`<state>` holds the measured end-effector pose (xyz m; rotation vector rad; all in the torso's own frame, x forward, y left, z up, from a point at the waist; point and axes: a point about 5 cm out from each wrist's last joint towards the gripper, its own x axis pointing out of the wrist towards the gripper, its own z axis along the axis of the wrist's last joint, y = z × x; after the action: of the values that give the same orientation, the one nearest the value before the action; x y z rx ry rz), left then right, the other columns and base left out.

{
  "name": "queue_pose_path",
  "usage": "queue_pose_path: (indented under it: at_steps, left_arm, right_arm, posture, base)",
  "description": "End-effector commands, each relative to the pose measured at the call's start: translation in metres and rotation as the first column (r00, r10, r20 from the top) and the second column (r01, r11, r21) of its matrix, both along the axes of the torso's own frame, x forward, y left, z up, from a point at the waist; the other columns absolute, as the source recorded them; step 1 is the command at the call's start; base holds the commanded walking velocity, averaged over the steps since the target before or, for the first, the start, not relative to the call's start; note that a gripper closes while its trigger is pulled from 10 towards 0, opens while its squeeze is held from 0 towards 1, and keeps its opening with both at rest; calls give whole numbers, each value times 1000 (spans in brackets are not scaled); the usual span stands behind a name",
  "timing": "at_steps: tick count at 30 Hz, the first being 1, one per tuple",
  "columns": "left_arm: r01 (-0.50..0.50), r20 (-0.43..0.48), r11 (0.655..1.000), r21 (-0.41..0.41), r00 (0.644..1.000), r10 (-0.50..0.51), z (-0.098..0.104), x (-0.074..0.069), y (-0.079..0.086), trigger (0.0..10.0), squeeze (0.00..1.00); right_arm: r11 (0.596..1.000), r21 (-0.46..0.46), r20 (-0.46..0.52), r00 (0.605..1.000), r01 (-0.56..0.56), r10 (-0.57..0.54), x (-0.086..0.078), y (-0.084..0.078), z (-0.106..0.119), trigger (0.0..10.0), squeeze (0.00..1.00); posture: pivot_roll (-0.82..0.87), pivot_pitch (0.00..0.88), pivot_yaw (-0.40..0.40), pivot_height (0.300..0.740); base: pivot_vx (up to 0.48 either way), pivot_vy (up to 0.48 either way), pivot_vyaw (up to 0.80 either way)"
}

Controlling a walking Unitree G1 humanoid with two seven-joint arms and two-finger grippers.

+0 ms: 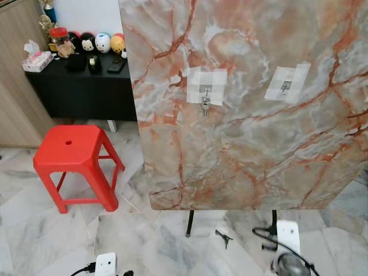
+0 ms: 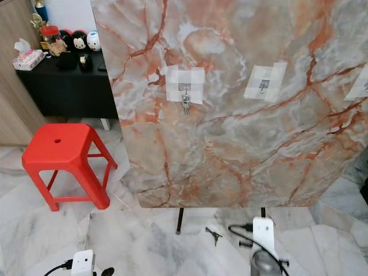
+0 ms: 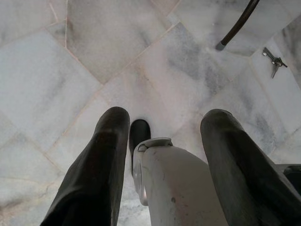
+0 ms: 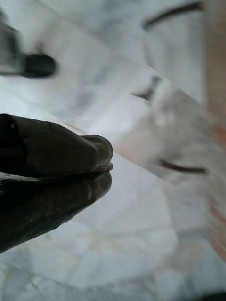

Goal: Hang keys on a hook

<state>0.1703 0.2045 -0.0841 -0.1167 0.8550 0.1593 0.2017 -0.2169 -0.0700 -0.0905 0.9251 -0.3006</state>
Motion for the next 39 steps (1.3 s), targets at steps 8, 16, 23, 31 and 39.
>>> queue_pose_path:
  at_steps: [8, 16, 23, 31, 39]
  left_arm:
    - [4, -24, 1000, 13, 1000, -3, -2, -6, 3, 10000, 0]
    - [10, -27, 1000, 13, 1000, -10, -3, -7, 3, 10000, 0]
    - [15, -28, 1000, 15, 999, -15, -3, -8, 3, 10000, 0]
    - [26, -21, 1000, 14, 999, -26, -3, -7, 1, 10000, 0]
    - [31, -23, 999, 16, 999, -31, -3, -8, 1, 10000, 0]
  right_arm:
    - [997, 65, -81, 996, -30, 36, -27, 10, -16, 10000, 0]
    - [999, 46, -60, 998, -16, 19, -19, 6, -11, 10000, 0]
    - [999, 31, -43, 999, -9, 10, -14, 6, -9, 10000, 0]
    - [1000, 5, -5, 1000, 12, -12, -10, 2, -6, 10000, 0]
    - [988, -90, 56, 991, 129, -124, 0, -15, 5, 10000, 0]
  posture:
    - [53, 63, -65, 740]
    - [59, 60, -68, 740]
    - [62, 54, -68, 740]
    - [62, 53, -67, 740]
    - [59, 63, -67, 740]
  base:
    - [330, 0, 0]
    - [388, 0, 0]
    - [392, 0, 0]
    - [91, 0, 0]
    - [0, 0, 0]
